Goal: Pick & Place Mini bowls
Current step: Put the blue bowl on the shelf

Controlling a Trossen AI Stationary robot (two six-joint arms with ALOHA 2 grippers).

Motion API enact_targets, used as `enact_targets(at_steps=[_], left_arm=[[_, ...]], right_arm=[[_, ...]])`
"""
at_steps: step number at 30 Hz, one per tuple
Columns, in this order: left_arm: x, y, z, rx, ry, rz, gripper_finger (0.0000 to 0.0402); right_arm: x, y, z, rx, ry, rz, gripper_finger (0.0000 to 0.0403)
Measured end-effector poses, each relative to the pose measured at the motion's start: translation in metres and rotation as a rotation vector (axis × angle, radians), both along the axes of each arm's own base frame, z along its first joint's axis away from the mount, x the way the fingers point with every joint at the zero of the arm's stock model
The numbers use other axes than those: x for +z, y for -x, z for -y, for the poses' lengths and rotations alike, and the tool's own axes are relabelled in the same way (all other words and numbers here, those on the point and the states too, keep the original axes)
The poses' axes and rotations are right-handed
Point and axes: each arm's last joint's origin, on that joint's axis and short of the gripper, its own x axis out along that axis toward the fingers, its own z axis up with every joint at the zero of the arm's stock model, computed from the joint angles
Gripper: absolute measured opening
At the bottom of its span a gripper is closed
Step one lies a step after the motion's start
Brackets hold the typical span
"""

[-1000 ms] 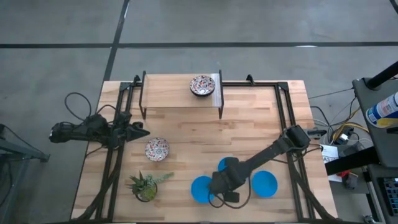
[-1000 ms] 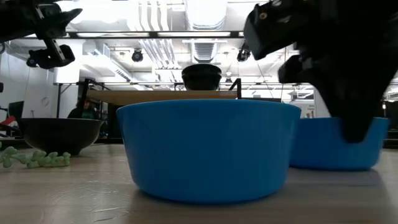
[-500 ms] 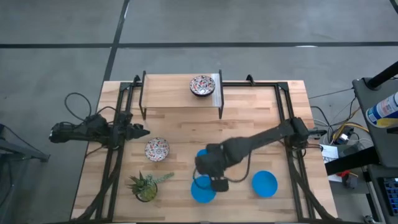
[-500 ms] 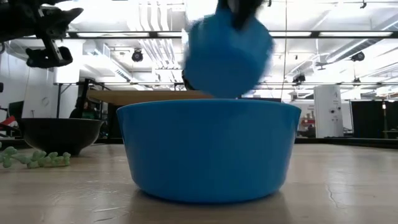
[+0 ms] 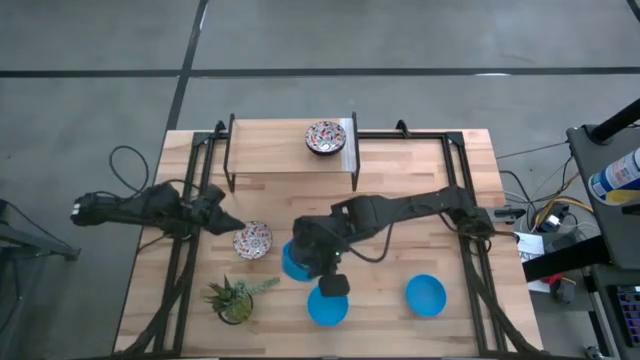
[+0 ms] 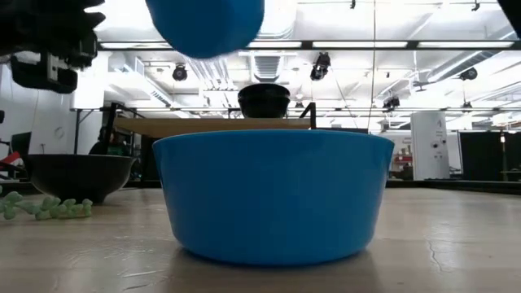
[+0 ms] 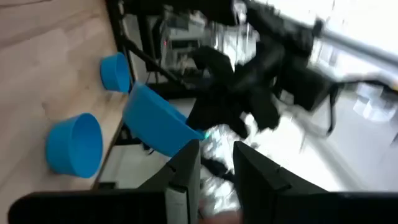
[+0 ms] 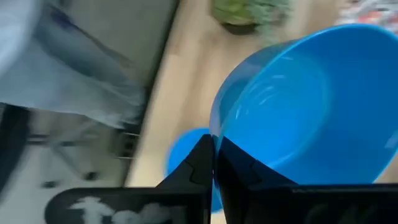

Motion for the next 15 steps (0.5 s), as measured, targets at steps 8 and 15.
enact_targets(at_steps=[8, 15], left_arm=[[0.026, -0.013, 0.003, -0.039, -0.396, 0.077, 0.0090], [0.050, -0.030, 0.006, -0.084, -0.646, 0.167, 0.0090]], right_arm=[[0.016, -0.015, 0.017, 0.063, -0.350, 0.036, 0.0008], [0.031, -0.027, 0.037, 0.122, -0.557, 0.120, 0.0008]])
